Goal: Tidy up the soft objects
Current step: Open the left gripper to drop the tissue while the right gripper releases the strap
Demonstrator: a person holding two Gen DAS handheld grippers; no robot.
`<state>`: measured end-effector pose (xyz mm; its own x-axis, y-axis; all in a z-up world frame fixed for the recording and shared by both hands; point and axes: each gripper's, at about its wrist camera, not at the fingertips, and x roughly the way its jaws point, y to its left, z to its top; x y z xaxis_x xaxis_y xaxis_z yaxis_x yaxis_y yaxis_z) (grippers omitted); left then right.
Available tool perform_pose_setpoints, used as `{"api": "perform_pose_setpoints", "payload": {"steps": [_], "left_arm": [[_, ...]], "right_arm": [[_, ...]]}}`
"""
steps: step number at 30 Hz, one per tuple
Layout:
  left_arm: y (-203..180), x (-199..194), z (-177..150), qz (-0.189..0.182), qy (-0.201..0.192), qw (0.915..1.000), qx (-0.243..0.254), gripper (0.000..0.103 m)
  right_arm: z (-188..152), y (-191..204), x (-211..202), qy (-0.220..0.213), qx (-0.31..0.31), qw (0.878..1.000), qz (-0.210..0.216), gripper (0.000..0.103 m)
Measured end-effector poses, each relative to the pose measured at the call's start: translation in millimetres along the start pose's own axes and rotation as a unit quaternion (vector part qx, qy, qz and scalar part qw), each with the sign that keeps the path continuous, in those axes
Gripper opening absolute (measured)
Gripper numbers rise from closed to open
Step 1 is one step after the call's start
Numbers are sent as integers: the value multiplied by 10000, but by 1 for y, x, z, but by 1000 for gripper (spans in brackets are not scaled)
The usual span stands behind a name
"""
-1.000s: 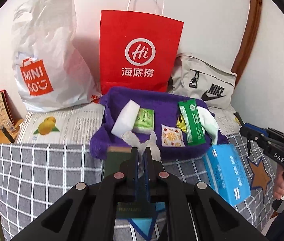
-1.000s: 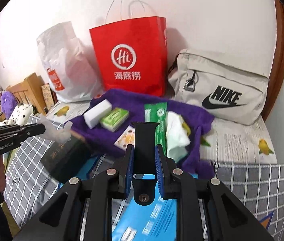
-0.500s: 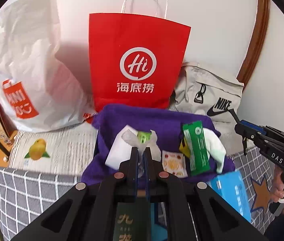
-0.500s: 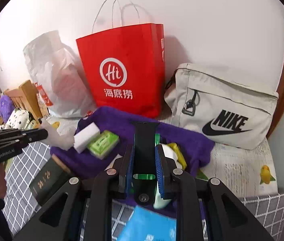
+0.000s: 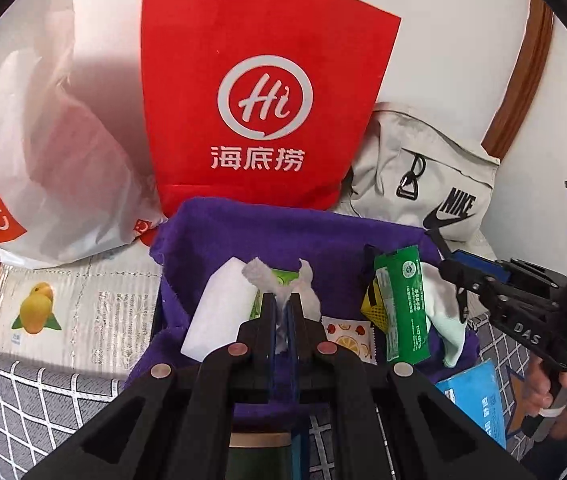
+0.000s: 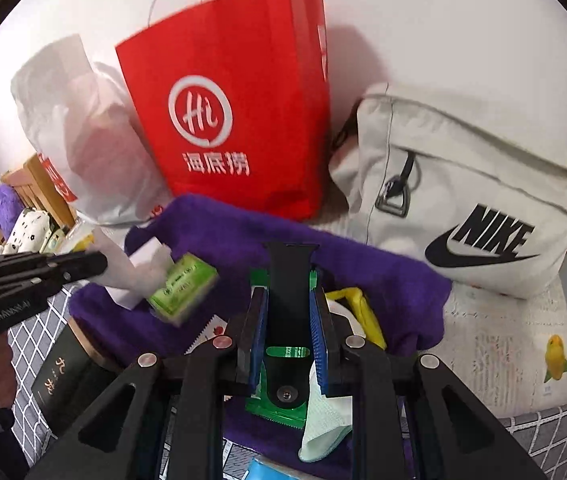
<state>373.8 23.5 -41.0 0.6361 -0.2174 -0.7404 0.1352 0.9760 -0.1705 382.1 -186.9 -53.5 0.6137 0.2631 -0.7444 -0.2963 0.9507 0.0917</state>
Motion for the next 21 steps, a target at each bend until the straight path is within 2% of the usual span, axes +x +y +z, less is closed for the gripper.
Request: {"api": "perform_pose_setpoints", "payload": {"steps": [8,21], "left_arm": [[-3,8,2,-77,35,9999,59,6],[-6,21,-1,6,234,9997,117,6]], "right_arm": [[-5,-17,14,297,169,9988,-339,21],[-11,-2,37,648,-43,9977,-167,22]]}}
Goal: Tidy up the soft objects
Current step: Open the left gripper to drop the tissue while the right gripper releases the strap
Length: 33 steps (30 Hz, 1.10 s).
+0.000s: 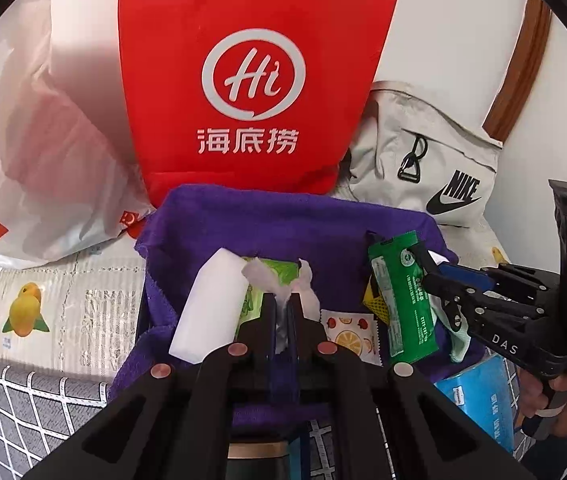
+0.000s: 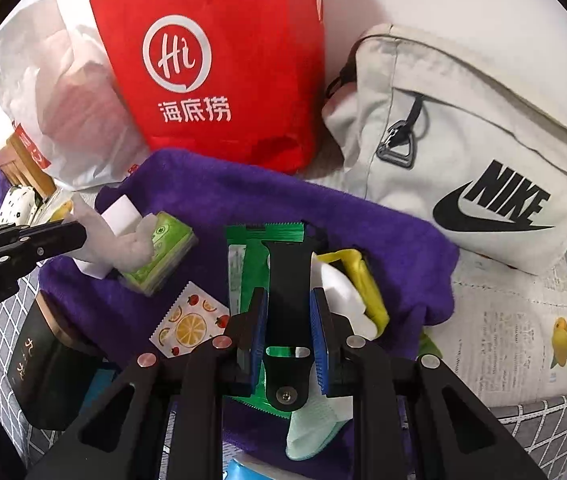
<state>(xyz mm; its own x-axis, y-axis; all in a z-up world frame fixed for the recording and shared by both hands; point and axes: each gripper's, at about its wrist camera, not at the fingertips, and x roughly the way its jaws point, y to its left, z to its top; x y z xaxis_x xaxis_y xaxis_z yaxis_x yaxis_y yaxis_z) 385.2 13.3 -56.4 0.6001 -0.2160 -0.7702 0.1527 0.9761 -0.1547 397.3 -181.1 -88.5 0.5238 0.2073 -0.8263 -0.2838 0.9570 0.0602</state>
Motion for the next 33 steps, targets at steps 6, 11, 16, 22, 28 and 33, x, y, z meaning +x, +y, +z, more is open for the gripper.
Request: {"api": "perform_pose_setpoints", "payload": {"steps": [6,11,16,22,28,33], "left_arm": [[-2,11,-4,19,178,9998,40,6],[-5,16,-5,111,277,9995,97,6],[-1,16,-4,101,315,9995,-24,20],[1,6,-2,-27,250,9996,-103,48],[-6,0,-1,25,201,9998,-29,48],[-14,-16,1,221,110,9996,131,48]], "right_arm": [[0,1,1,-11,-10,10000,61,22],[-1,0,2,20,-8,9999,130,31],[0,3,-5,-111,-74,9998,156,45],[2,1,-11,-205,46,9994,260,50],[3,3,-18,-279,84,9993,241,50],[4,11,-33,-342,113,9990,276,50]]}}
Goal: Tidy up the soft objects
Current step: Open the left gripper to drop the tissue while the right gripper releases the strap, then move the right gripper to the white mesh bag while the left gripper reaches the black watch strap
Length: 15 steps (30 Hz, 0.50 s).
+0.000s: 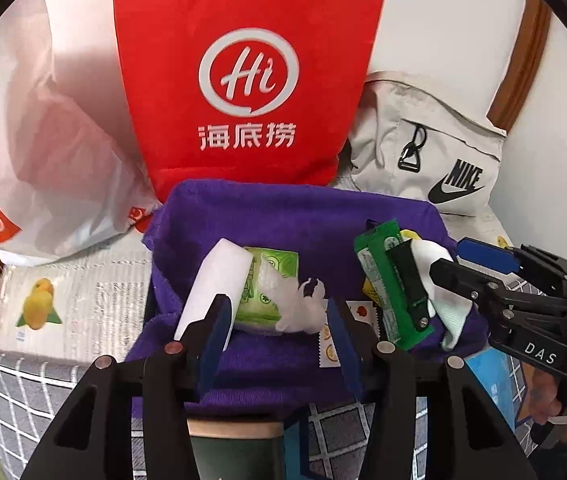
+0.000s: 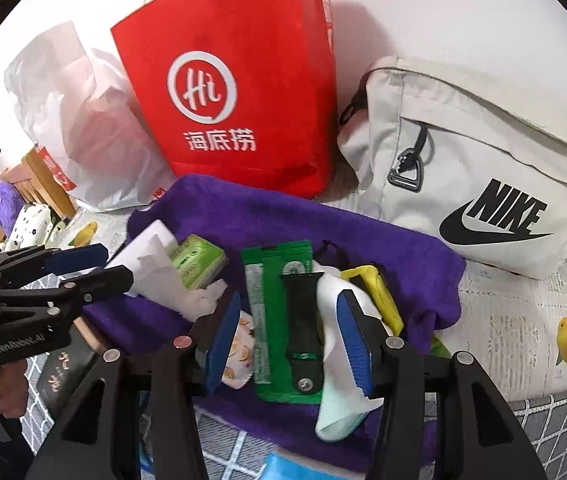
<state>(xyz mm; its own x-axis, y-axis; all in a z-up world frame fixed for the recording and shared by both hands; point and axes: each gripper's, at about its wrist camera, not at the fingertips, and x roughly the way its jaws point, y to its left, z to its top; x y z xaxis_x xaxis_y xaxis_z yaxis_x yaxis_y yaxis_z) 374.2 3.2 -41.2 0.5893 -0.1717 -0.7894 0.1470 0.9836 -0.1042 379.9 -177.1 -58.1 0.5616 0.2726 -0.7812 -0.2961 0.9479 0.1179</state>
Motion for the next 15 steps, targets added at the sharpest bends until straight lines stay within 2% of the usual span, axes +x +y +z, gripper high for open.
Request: {"api": "perform_pose_setpoints", "payload": {"steps": [4,8,10,15], "left_arm": [[-6,-27,0,-38,-286,9996,56,48],[-16,-53,-7,58,-363,9989,291,48],[-19,-70,-17,83,-474,9980,410,48],[-16,-103,-44,95,-550,9979,328,48]], "right_arm": [[-2,11,-23,-166,-54,9998,51,50],[-14,19,-48,-167,-47,9998,84,50],[-24,23,-60,-187,-112,9998,27,50],[-54,32,-90,-202,-74,9998,27,50]]}}
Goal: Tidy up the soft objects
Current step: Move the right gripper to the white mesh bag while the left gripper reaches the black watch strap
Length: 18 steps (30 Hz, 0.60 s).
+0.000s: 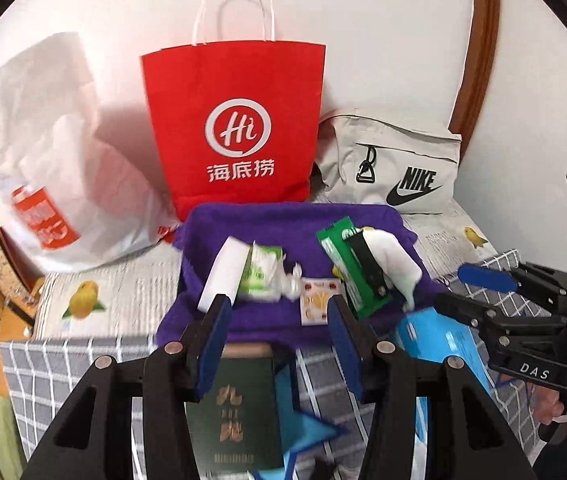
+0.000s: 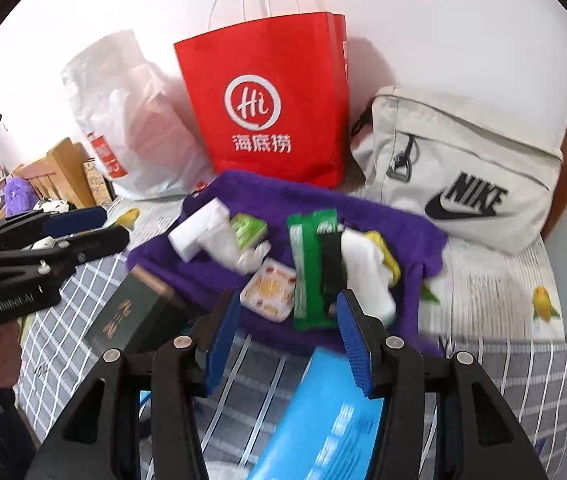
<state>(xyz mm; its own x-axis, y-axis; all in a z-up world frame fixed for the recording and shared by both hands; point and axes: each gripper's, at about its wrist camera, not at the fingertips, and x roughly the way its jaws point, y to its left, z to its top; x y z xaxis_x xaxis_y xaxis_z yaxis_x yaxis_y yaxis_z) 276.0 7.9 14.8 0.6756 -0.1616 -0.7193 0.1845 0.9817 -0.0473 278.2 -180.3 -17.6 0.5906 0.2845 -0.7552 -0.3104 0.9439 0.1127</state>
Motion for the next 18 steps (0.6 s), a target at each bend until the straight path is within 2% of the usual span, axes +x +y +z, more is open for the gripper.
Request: {"api": "perform_pose_setpoints", "payload": {"steps": [6,10,14,16,18], "left_arm": [[-4,-29,-51,-100,95,9999,88,48],[-4,-35,-89,-261,277,9993,11,48],[-4,-34,-124,-189,482,9987,23,48],[-4,-31,-139,-216,583,9981,-7,48],[-5,-28,-155,-285,678,9973,-26,48]], "right_arm": [[-49,19,-30,74,-89,9999,-27,50],[-88,30,-44,179,-119,9998,7,50],[-124,45,-55,323,-210,9992,-64,51],[-142,54,-58,379,-258,9989,126,58],[-158,58,-53,512,-235,9983,168,58]]}}
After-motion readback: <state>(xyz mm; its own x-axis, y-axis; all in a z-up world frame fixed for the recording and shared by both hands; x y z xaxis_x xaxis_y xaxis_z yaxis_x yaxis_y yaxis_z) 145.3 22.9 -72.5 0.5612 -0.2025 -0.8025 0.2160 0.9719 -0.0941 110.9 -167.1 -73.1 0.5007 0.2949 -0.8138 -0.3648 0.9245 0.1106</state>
